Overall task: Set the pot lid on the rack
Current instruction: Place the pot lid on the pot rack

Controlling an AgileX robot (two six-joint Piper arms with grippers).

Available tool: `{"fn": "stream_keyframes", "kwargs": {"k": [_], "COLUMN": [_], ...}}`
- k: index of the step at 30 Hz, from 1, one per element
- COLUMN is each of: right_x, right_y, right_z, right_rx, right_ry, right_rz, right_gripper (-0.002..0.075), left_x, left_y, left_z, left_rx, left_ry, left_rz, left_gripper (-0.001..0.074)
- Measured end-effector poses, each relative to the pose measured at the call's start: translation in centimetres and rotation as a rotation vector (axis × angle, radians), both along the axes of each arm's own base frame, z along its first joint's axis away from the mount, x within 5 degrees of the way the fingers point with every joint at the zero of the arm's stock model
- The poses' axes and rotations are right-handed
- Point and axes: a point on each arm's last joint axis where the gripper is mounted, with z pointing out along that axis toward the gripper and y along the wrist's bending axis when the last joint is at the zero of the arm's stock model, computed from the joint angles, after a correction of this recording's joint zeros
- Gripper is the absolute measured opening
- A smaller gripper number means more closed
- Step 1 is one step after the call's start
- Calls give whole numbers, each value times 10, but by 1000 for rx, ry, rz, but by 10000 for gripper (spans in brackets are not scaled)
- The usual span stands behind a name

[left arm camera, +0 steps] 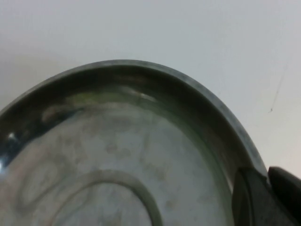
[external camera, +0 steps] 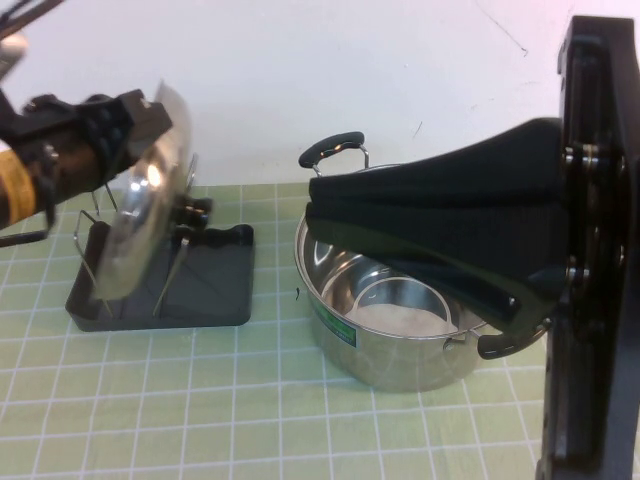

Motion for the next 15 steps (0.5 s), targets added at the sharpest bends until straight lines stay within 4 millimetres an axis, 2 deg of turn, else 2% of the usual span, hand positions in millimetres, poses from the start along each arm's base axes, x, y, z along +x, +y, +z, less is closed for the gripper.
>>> {"fn": "stream_keyframes", "kwargs": {"k": [7, 15], "right_x": [0, -1], "right_y": [0, 0], "right_z": [0, -1], "right_rx": [-2, -2], "right_ry": [5, 23], "right_rz": [5, 16], "right_gripper": [-1, -1], "left_x": [25, 33], "left_y": [-4, -3], "left_z": [-16, -27], "left_rx": [-63, -37], "left_ry": [29, 35], "left_rz": [-19, -10], "left_gripper": [13, 13]}}
